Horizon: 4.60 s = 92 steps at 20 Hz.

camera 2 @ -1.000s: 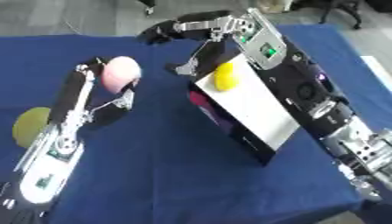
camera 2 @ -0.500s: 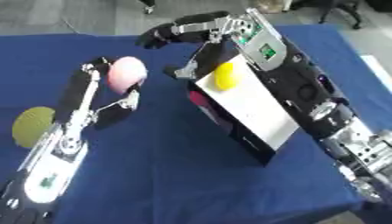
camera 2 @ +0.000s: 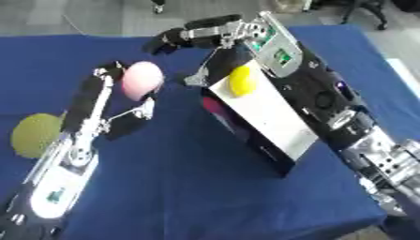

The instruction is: Pick up the objects with one hand, pass them to the other hand, and then place them into the box on the other side of the table.

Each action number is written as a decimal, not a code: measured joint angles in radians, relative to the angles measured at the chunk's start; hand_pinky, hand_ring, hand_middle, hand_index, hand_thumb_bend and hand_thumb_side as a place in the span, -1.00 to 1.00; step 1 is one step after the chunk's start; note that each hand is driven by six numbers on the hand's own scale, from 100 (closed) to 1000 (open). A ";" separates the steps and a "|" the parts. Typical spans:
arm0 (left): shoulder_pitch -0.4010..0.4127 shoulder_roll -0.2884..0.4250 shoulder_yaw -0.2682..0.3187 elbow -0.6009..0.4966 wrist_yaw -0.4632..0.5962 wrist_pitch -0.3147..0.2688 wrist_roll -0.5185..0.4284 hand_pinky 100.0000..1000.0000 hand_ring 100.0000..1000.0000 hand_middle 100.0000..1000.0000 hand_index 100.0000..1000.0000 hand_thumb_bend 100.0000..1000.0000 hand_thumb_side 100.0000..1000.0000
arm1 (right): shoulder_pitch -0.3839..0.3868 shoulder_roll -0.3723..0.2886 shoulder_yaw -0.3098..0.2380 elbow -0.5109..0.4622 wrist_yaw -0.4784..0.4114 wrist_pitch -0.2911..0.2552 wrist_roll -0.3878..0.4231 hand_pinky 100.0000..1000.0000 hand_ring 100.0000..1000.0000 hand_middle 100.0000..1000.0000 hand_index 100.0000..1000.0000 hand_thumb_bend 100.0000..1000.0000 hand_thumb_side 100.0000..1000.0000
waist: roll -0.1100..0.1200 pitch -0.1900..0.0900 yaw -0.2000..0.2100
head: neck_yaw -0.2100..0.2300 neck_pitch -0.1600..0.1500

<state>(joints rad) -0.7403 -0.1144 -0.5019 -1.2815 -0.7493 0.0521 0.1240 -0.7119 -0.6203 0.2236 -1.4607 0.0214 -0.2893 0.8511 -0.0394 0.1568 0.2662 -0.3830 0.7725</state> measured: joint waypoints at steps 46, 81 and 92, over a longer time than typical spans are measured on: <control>-0.018 -0.044 -0.007 0.036 -0.008 -0.014 0.039 0.50 0.42 0.16 0.18 -1.00 -0.48 | 0.017 0.010 0.013 0.007 0.020 0.027 -0.017 0.95 1.00 0.87 0.78 -1.00 -0.94 | -0.011 0.013 -0.014 | -0.022 0.000; -0.018 -0.072 -0.007 0.086 -0.018 0.000 0.098 0.49 0.42 0.17 0.50 -0.49 -0.40 | 0.023 0.010 0.019 -0.002 -0.076 0.147 -0.071 0.78 1.00 0.49 0.37 -1.00 -0.72 | -0.011 0.020 -0.023 | -0.038 0.000; -0.017 -0.073 0.000 0.120 -0.036 0.180 0.211 0.48 0.45 0.22 0.59 0.08 -0.15 | 0.027 0.009 0.018 -0.031 -0.088 0.130 -0.081 0.77 1.00 0.47 0.34 -1.00 -0.71 | -0.012 0.021 -0.026 | -0.033 0.000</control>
<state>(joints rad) -0.7574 -0.1873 -0.5014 -1.1612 -0.7851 0.2321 0.3354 -0.6852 -0.6113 0.2421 -1.4921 -0.0670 -0.1591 0.7702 -0.0517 0.1774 0.2401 -0.4164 0.7725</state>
